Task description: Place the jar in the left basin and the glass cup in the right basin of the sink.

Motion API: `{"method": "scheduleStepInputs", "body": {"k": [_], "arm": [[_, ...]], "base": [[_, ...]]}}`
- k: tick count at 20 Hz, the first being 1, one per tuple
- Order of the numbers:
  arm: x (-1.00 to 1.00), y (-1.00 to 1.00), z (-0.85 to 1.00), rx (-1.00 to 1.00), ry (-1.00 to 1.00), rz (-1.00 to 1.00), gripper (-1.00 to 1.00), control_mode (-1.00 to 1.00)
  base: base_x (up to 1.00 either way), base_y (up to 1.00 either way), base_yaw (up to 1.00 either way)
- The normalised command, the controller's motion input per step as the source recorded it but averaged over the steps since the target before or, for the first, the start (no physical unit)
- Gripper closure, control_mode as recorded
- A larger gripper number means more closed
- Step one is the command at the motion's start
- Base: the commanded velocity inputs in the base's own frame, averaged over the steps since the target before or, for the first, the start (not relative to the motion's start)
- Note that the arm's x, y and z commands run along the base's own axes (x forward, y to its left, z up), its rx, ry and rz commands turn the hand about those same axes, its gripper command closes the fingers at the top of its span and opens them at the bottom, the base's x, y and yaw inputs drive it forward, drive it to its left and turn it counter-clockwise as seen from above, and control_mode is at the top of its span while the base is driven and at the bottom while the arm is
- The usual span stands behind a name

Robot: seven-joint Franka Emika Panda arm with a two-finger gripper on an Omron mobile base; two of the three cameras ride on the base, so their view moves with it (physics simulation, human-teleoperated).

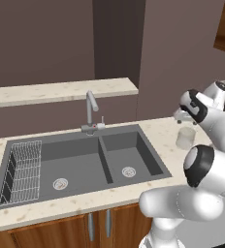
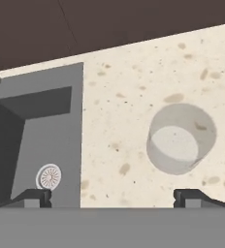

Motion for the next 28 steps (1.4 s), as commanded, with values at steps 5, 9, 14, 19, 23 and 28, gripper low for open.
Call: {"method": "scheduleStepInputs", "body": {"k": [5,9,14,19,23,28], "arm": [[0.1,0.02,-0.16,-0.12,-0.2,0.0,-1.0,-1.0],[0.3,0.1,-0.15,-0.13,-0.01,0.0,-1.0,-1.0],[0.29,0.04,-0.09,-0.09,0.04,0.0,-1.0,-1.0],[0.23,0.0,-0.06,-0.05,0.1,0.0,-1.0,-1.0],[0.11,0.0,-0.05,-0.03,0.16,0.0,-1.0,-1.0],[0.05,-0.03,-0.09,-0.01,0.12,0.0,-1.0,-1.0]], "base": [[0.0,0.0,0.0],[0.0,0.0,0.0],[0.0,0.0,0.0],[0.0,0.0,0.0],[0.0,0.0,0.0],[0.0,0.0,0.0]]}}
